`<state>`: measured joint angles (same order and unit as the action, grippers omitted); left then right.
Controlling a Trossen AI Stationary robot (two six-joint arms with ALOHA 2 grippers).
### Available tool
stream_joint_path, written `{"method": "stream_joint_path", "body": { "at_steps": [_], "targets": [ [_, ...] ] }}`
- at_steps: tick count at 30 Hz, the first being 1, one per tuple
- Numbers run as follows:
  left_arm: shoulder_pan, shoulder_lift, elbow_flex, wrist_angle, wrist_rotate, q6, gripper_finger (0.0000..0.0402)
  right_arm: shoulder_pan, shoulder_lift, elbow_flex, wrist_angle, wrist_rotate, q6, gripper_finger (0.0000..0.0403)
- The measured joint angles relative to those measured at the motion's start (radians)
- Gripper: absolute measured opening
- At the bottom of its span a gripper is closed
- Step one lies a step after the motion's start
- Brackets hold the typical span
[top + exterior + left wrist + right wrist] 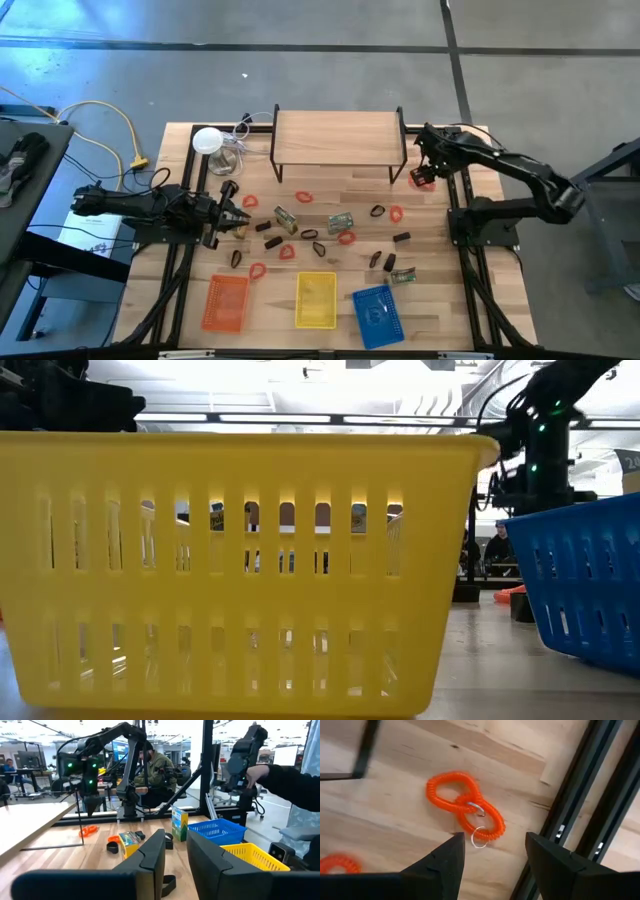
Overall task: Pick & Place Office Desk Supplies
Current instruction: Put the orange spring keychain into the blue bin
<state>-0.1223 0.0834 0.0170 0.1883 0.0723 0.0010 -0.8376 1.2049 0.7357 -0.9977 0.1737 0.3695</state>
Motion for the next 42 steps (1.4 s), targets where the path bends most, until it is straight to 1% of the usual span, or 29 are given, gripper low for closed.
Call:
{"method": "stream_joint_path", "body": {
  "at_steps": [6, 9, 14, 17, 20, 25, 32, 39, 42],
  "targets": [
    [0.0, 0.0, 0.0, 0.0, 0.0, 0.0, 0.0077, -0.072, 0.112, 0.0, 0.006, 0.001, -0.004, 0.0197],
    [0.0, 0.0, 0.0, 0.0, 0.0, 0.001, 0.0077, -0.089, 0.158, 0.0, 0.006, 0.002, -0.008, 0.0197],
    [0.0, 0.0, 0.0, 0.0, 0.0, 0.01, 0.0077, -0.095, 0.197, 0.0, 0.007, -0.005, -0.009, 0.0197],
    [0.0, 0.0, 0.0, -0.001, 0.0, 0.01, 0.0077, -0.095, 0.215, 0.0, 0.015, -0.052, -0.031, 0.0197],
    [0.0, 0.0, 0.0, -0.001, 0.0, 0.011, 0.0077, -0.094, 0.238, 0.0, 0.026, -0.058, -0.034, 0.0197],
    [0.0, 0.0, 0.0, -0.001, 0.001, 0.01, 0.0077, -0.095, 0.306, 0.0, 0.024, -0.036, -0.029, 0.0197],
    [0.0, 0.0, 0.0, -0.002, 0.001, 0.008, 0.0077, -0.095, 0.416, 0.009, 0.025, -0.075, -0.06, 0.0196],
    [0.0, 0.0, 0.0, -0.002, 0.001, 0.006, 0.0077, -0.095, 0.436, 0.011, 0.027, -0.068, -0.056, 0.0196],
    [0.0, 0.0, 0.0, -0.002, 0.001, 0.006, 0.0077, -0.094, 0.437, 0.011, 0.037, -0.07, -0.06, 0.0182]
  ]
}}
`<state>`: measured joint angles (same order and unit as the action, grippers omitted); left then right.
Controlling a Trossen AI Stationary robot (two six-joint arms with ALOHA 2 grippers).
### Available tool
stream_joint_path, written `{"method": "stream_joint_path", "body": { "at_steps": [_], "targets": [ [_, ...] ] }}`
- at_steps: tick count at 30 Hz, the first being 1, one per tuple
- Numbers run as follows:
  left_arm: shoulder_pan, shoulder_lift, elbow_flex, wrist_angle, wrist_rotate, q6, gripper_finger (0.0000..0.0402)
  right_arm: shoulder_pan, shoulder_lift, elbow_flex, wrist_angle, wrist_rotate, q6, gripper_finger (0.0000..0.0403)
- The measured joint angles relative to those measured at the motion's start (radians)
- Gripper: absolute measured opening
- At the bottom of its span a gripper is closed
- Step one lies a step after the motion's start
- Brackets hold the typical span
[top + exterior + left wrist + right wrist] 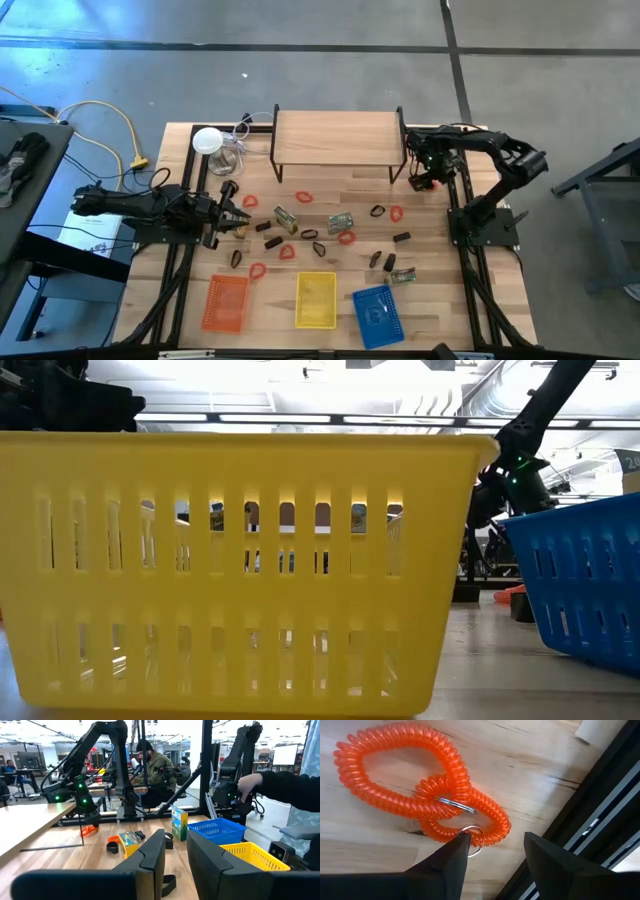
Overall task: Pick & Place Office Desk Supplies
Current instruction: Put the orange spring keychain into the blue bin
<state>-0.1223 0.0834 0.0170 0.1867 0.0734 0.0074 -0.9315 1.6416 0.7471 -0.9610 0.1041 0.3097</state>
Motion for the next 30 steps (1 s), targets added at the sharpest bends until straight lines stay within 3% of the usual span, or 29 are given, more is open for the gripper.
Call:
{"method": "stream_joint_path", "body": {
  "at_steps": [22, 30],
  "targets": [
    [0.0, 0.0, 0.0, 0.0, 0.001, -0.007, 0.0077, 0.001, 0.002, -0.003, 0.028, 0.0, 0.064, 0.0011],
    [0.0, 0.0, 0.0, 0.0, 0.0, -0.008, 0.0077, 0.01, -0.004, -0.003, 0.013, 0.022, 0.04, 0.0005]
  ]
}}
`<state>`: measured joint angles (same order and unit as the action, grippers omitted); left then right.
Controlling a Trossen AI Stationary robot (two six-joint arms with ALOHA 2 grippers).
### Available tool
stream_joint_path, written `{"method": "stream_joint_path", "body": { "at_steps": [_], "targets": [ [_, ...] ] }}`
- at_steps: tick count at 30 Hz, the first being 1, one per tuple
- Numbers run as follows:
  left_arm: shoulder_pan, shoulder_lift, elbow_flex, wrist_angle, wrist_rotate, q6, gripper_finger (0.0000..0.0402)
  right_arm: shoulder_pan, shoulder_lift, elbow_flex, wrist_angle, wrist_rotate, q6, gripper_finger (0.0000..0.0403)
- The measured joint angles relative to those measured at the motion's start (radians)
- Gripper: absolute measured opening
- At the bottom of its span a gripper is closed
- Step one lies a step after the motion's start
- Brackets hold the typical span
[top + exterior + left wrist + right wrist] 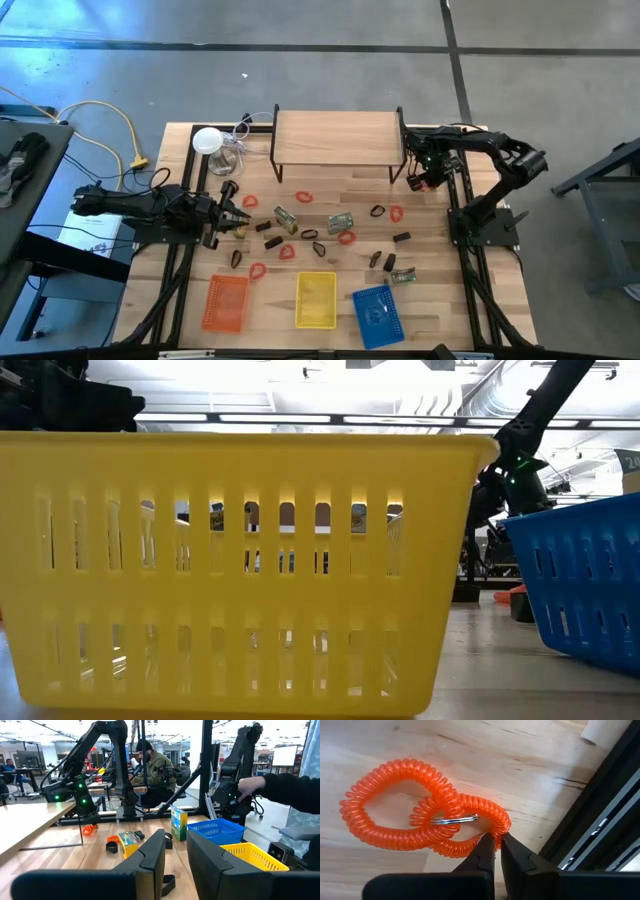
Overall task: Pick & Place Office Desk Supplies
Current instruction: Put the orange spring keychain into the blue bin
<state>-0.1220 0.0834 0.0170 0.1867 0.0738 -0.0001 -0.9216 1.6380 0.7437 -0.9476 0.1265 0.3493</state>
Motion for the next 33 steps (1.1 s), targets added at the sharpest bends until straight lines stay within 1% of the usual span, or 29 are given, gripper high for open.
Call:
{"method": "stream_joint_path", "body": {
  "at_steps": [3, 6, 10, 14, 17, 19, 21, 23, 28, 30, 33],
  "targets": [
    [0.0, 0.0, 0.0, 0.0, 0.0, 0.0, 0.0077, 0.025, -0.041, -0.005, -0.005, 0.04, 0.013, 0.0003],
    [0.0, 0.0, 0.0, 0.0, 0.0, 0.0, 0.0077, 0.055, -0.115, -0.011, -0.002, 0.066, 0.023, 0.0001],
    [0.0, 0.0, 0.0, 0.0, 0.0, 0.001, 0.0077, 0.091, -0.221, -0.008, -0.021, 0.059, 0.047, 0.0],
    [0.0, 0.0, 0.0, 0.0, 0.0, 0.001, 0.0077, 0.123, -0.321, -0.006, -0.088, 0.066, 0.075, 0.0],
    [0.0, 0.0, 0.0, 0.0, 0.0, 0.001, 0.0077, 0.139, -0.391, -0.005, -0.169, 0.097, 0.098, 0.0001],
    [0.0, 0.0, 0.0, 0.0, 0.0, 0.001, 0.0077, 0.146, -0.434, -0.005, -0.18, 0.118, 0.099, 0.0001],
    [0.0, 0.0, 0.0, 0.0, 0.0, 0.003, 0.0077, 0.156, -0.467, -0.005, -0.167, 0.093, 0.1, 0.0001],
    [0.0, 0.0, 0.0, 0.0, 0.0, 0.011, 0.0077, 0.163, -0.487, -0.004, -0.139, 0.056, 0.091, 0.0001],
    [0.0, 0.0, 0.0, 0.0, 0.0, 0.011, 0.0077, 0.192, -0.478, -0.003, -0.061, -0.003, -0.044, 0.0007],
    [0.0, 0.0, 0.0, 0.0, 0.0, 0.011, 0.0077, 0.204, -0.46, -0.003, -0.045, -0.006, -0.08, 0.0019],
    [0.0, 0.0, 0.0, 0.0, 0.0, 0.012, 0.0077, 0.221, -0.429, -0.003, -0.042, -0.006, -0.094, 0.0051]
  ]
}}
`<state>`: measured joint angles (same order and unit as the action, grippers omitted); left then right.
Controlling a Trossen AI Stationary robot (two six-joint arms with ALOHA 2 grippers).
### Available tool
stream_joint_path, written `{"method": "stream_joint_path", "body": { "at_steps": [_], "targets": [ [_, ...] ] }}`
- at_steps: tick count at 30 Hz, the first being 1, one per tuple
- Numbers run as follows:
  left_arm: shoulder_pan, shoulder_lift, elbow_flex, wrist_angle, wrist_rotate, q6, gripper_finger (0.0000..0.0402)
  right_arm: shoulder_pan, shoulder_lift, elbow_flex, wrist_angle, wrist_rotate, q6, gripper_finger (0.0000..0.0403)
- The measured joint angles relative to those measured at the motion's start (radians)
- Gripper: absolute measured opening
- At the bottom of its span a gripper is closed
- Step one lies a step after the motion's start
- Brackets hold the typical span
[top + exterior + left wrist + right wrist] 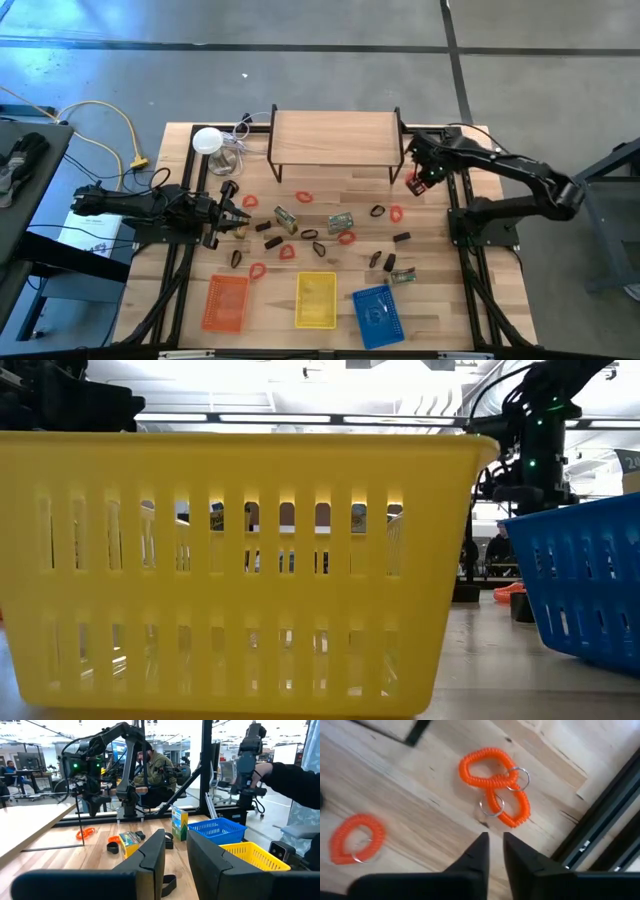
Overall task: Pick & Place Office Desk Supplies
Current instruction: Put the orange spring keychain into the blue bin
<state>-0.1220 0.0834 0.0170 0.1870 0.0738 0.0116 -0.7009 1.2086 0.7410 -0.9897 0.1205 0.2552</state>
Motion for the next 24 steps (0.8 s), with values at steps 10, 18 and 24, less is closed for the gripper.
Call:
{"method": "stream_joint_path", "body": {
  "at_steps": [10, 18, 24],
  "targets": [
    [0.0, 0.0, 0.0, 0.0, 0.0, -0.001, 0.0077, 0.004, 0.155, 0.0, 0.023, 0.02, -0.059, 0.0197],
    [0.0, 0.0, 0.0, 0.0, 0.0, -0.005, 0.0077, -0.015, 0.283, 0.001, 0.026, 0.086, -0.041, 0.023],
    [0.0, 0.0, 0.0, 0.001, 0.0, -0.004, 0.0077, -0.035, 0.351, 0.004, 0.038, 0.1, -0.042, 0.0231]
  ]
}}
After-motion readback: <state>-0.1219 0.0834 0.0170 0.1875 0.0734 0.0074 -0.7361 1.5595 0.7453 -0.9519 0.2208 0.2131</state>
